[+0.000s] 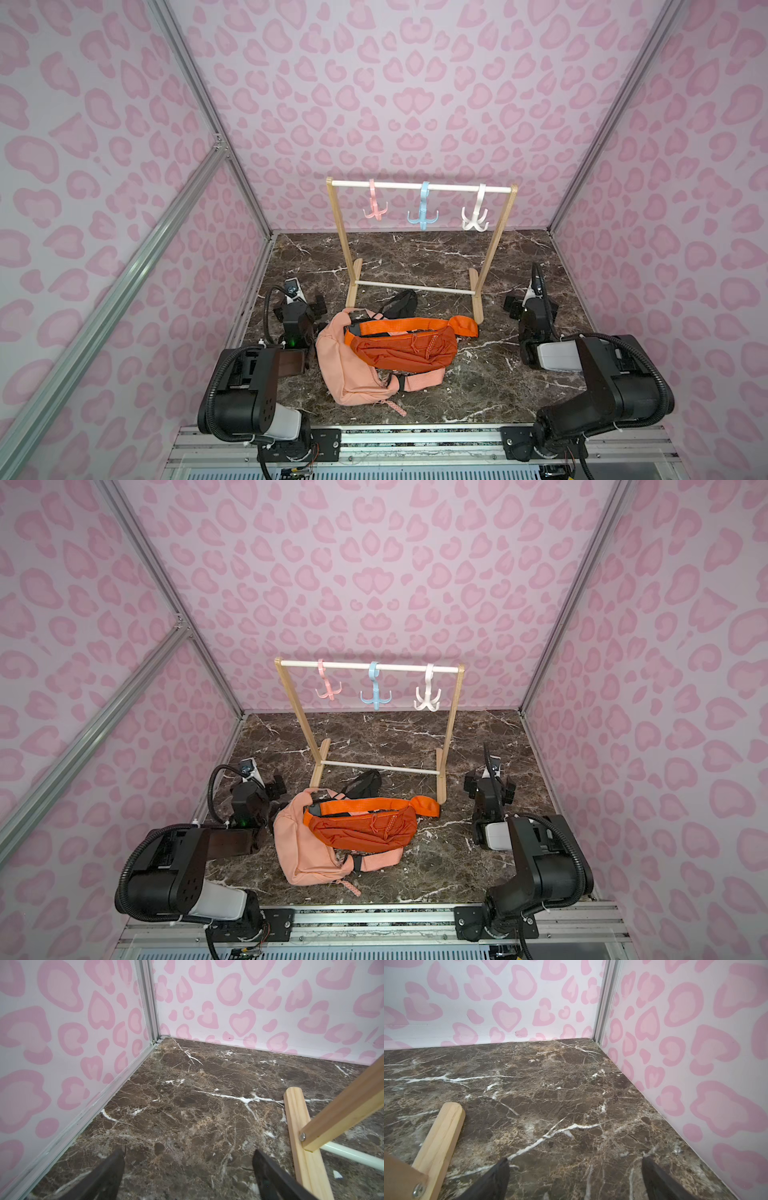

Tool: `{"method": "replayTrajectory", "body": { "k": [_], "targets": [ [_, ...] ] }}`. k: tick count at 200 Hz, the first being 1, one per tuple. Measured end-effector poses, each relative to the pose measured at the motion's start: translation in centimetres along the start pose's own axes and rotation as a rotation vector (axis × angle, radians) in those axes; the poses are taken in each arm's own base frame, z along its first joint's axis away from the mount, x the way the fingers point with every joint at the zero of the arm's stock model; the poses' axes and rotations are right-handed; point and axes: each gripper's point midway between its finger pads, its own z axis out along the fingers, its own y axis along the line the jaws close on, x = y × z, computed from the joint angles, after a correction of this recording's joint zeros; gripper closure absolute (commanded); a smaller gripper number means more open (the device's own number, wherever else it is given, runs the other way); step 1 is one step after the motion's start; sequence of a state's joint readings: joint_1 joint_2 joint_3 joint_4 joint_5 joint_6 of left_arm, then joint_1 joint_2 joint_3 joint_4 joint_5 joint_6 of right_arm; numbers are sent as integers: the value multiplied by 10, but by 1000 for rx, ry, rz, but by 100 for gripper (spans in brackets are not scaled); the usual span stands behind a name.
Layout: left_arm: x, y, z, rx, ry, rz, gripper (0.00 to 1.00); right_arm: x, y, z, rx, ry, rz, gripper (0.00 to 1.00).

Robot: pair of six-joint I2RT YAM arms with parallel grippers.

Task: Hang the bag on a hook
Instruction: Adjust the clothesline at the center of the board.

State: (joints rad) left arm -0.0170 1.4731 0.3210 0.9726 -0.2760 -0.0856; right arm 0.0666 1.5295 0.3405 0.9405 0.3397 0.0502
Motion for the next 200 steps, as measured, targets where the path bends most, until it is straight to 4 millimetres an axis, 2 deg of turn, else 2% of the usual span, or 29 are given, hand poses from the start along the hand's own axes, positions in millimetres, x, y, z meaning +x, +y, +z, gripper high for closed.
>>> {"method": "replayTrajectory", "body": {
  "k": [116,134,156,166,173,187,200],
  "targets": [
    [0,0,0,0,0,0,3,0,0,0,0,0,0,0],
    [0,0,0,0,0,0,0,0,0,0,0,0,0,1],
    [-2,-1,-1,-4,16,7,4,-4,0,-2,5,-10,1,1],
    [-16,-2,1,-31,30,14,3,-15,2,-6,33,-11,-10,1],
    [-40,-6,4,-42,15,0,2,-33,6,-7,53,-20,-13,1],
    [-94,-9,-4,-56,-76,-73,0,-92,16,-11,66,-74,37,1],
    [-119,-1,-22,-80,-128,-155,1,-137,23,-18,41,-113,126,1]
  ]
}}
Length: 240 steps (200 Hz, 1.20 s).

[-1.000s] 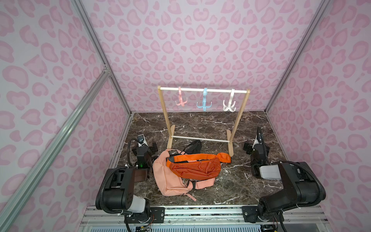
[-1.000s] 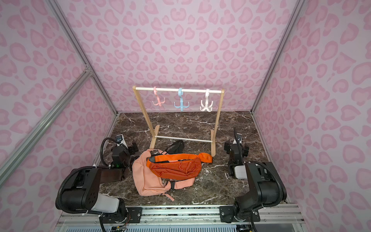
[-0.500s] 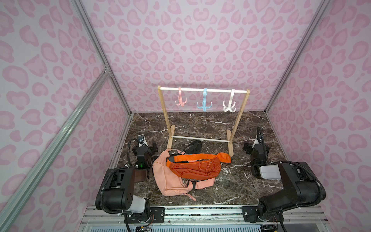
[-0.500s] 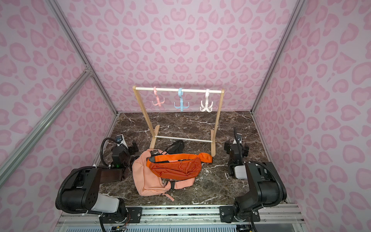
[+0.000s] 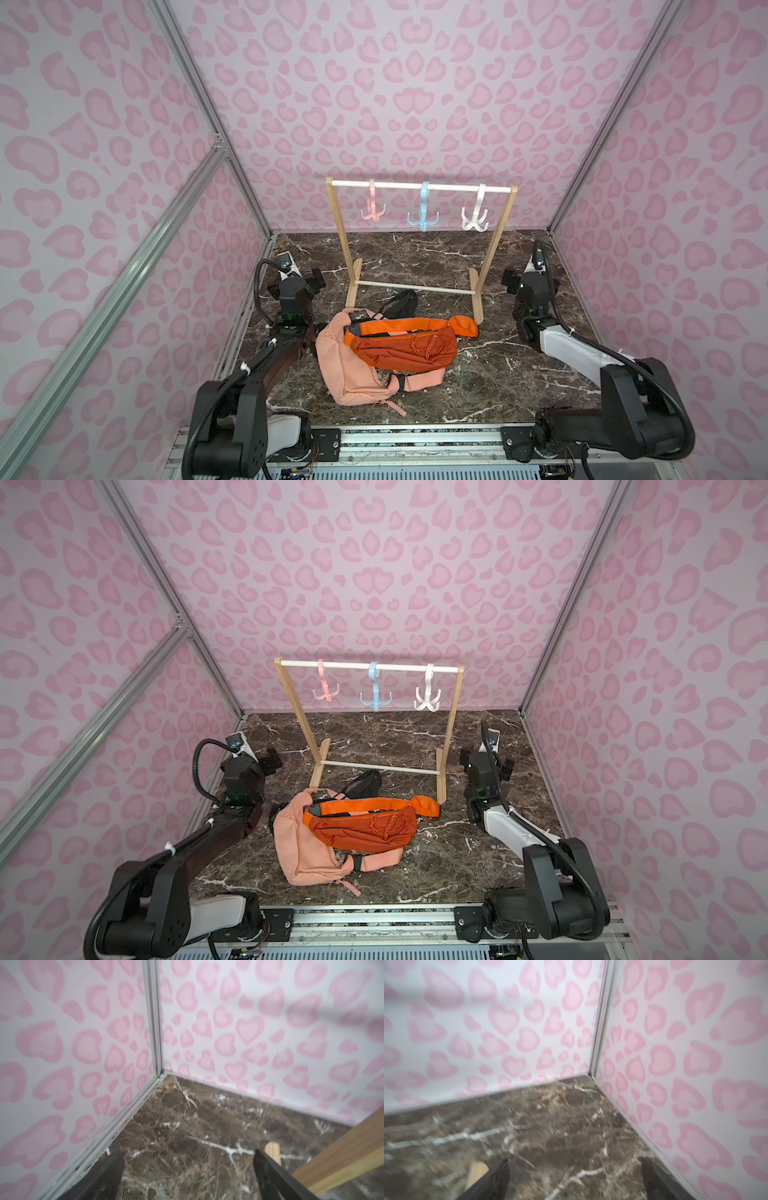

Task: Hang the bag on a hook
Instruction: Adjust the clothesline at the center of the board.

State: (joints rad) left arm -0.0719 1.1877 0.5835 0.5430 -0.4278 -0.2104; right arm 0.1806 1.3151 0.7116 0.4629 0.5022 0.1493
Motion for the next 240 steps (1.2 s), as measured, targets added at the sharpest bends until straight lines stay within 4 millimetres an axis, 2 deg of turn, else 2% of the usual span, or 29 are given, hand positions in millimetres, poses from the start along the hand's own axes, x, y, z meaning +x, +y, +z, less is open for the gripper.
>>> {"method": "replayTrajectory", "body": {
  "k": [8,18,35,48,65,90,98,118,128,150,166,191,240],
  "targets": [
    [-5,5,-7,-14,1,-33,2,-14,4,0,-15,7,39,1],
    [-6,10,-17,-25,20,-63,4,-16,11,1,-54,43,48,4],
    [-17,13,-35,-6,20,-113,3,7,26,-2,-166,151,23,11],
    [-27,10,-49,36,12,-143,1,28,41,-11,-273,232,-7,13],
    [-39,-1,-62,127,21,-162,0,47,77,-35,-419,313,-94,14],
    [-65,-34,-75,307,43,-152,1,63,151,-88,-701,387,-271,13],
    [-70,-46,-78,369,59,-135,2,74,172,-106,-781,419,-347,14],
    [-71,-69,-83,484,110,-104,2,104,206,-133,-899,502,-490,19],
    [-67,-75,-85,520,137,-100,2,118,210,-139,-926,543,-518,19],
    [-56,-80,-89,558,188,-91,2,147,193,-150,-937,624,-547,19],
    [-55,-83,-91,579,200,-85,2,157,190,-163,-981,662,-560,20],
    [-57,-88,-94,609,207,-84,2,168,200,-176,-1058,700,-588,24],
    [-55,-94,-95,643,223,-82,2,191,222,-172,-1078,754,-631,28]
  ]
}}
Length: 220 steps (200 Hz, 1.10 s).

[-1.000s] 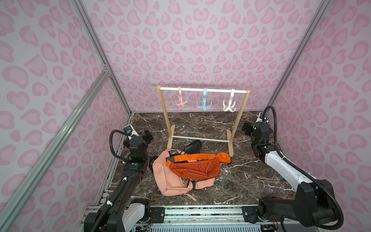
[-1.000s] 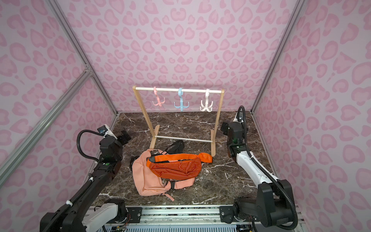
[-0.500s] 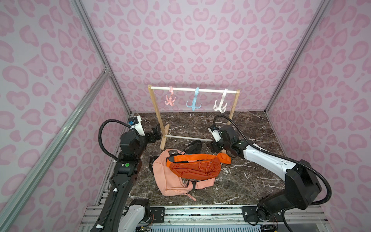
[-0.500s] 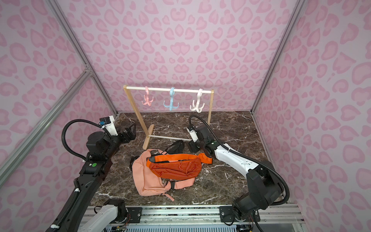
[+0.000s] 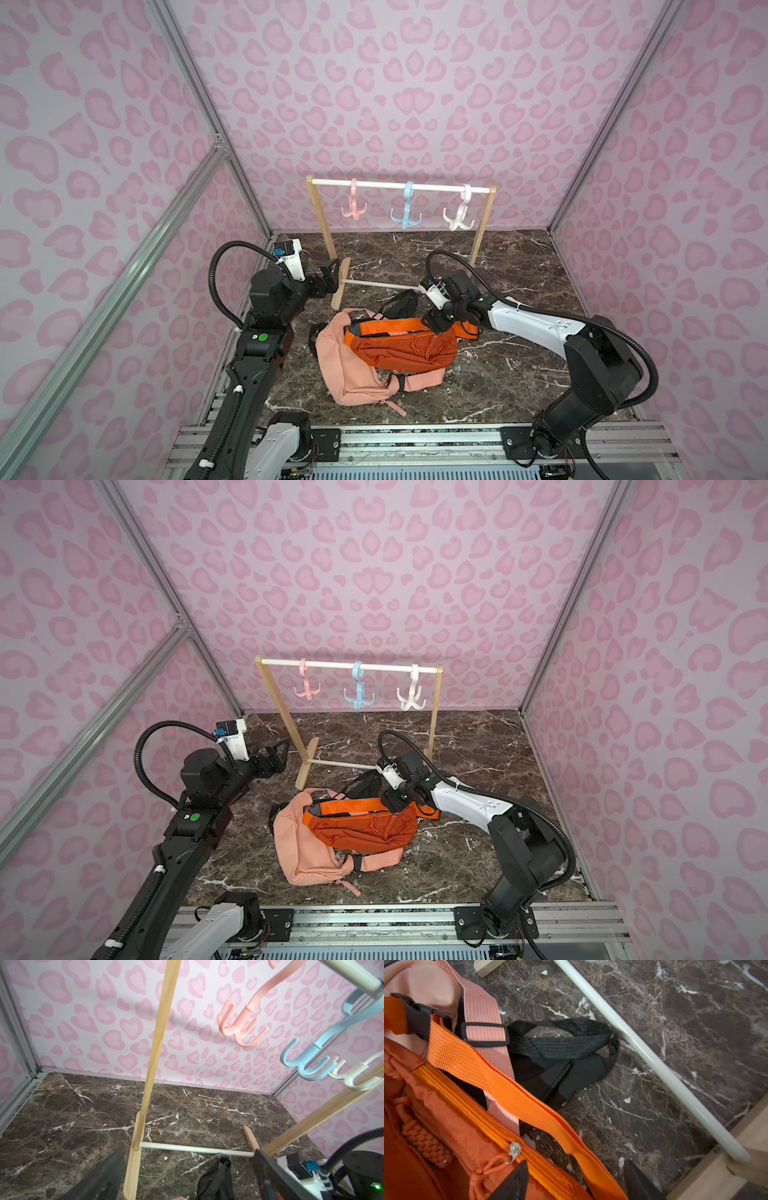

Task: Hang the bag on a hook
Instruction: Adjust the clothesline at the center of the board, then pick up the bag from the bag.

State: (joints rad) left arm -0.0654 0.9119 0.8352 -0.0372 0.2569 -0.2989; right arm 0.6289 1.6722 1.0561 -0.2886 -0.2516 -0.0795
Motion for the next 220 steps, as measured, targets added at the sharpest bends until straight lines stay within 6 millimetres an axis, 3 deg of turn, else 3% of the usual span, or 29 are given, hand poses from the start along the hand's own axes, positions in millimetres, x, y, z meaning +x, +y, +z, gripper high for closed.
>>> {"method": "replayTrajectory", "body": {
  "k": [42,89,117,139,163,220],
  "targets": [
    [3,-2,1,12,15,-7,2,-3,-3,24,1,33,-14,39],
    [13,-3,8,35,57,-27,2,12,0,42,-18,87,-13,47],
    [16,-3,10,44,71,-31,3,12,1,45,-29,92,-15,70],
    [17,-3,11,45,75,-32,3,8,1,43,-32,86,-23,100],
    [19,-2,13,42,83,-39,3,6,2,34,-33,89,-31,100],
    [19,-6,17,65,105,-46,2,-28,6,-8,-11,12,-88,100]
  ]
}}
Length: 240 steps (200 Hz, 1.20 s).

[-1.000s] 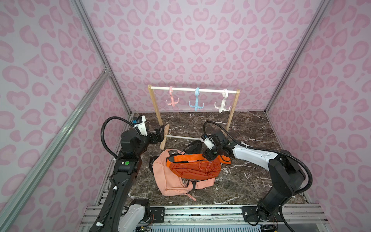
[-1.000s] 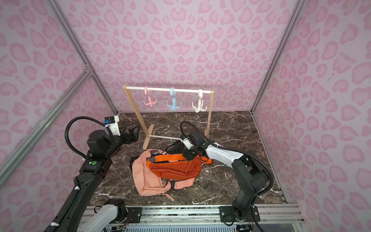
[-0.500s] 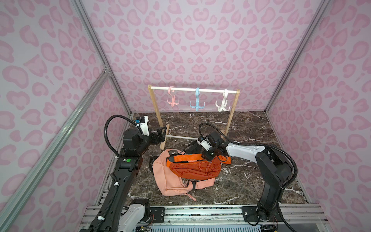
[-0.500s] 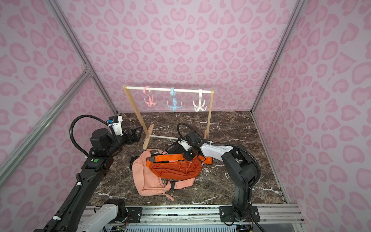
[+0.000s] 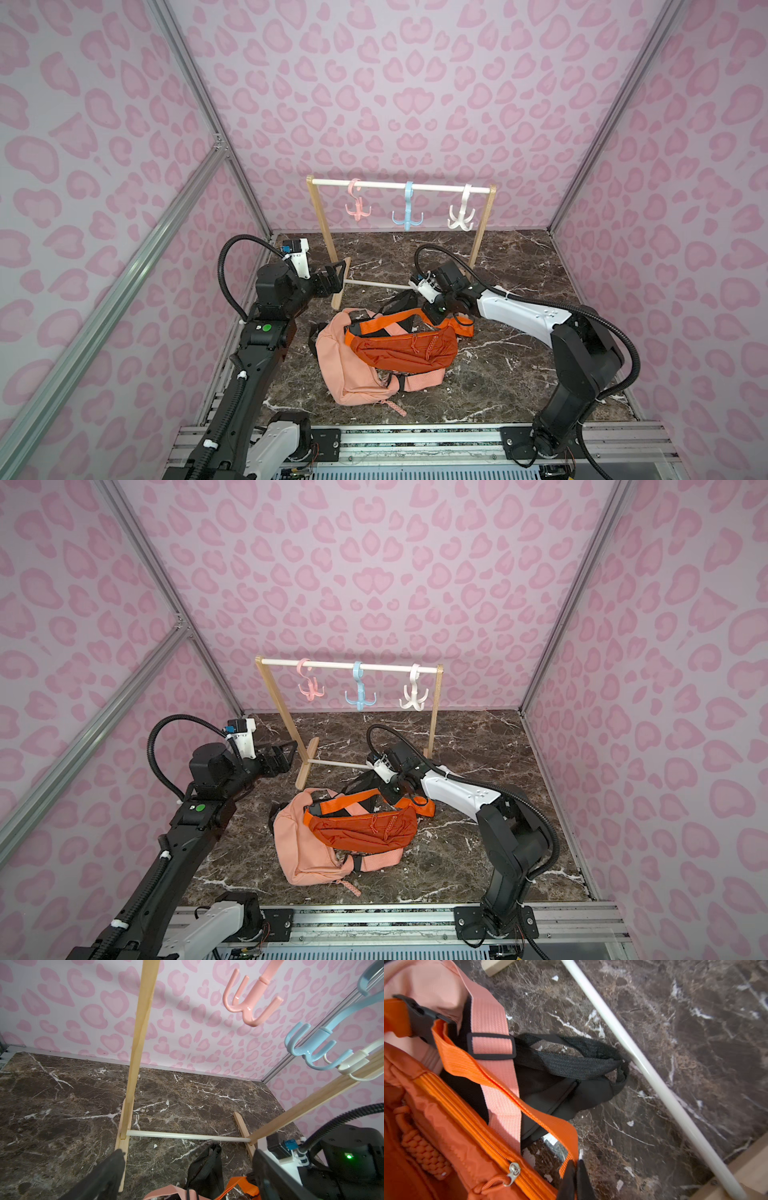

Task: Hang the bag on a hook
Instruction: Pick up the bag from the bag.

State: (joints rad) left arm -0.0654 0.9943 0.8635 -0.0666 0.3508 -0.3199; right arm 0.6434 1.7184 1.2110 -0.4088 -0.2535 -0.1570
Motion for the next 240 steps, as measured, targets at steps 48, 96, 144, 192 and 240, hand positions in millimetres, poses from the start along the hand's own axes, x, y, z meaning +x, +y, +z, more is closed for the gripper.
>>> {"method": "replayTrajectory", "body": {
  "k": [48,96,144,192,240],
  "targets": [
    [26,-33,30,153,186,21,9,-29,23,-48,-1,-110,-77,100],
    [90,-89,32,318,402,145,8,-52,37,-80,-3,-192,-124,100],
    [134,-96,20,307,518,227,9,-67,39,-107,2,-268,-136,100],
    [152,-100,9,275,518,306,7,-67,43,-104,-26,-270,-134,100],
    [166,-92,25,177,528,374,11,-71,50,-117,-55,-305,-133,100]
  ]
}}
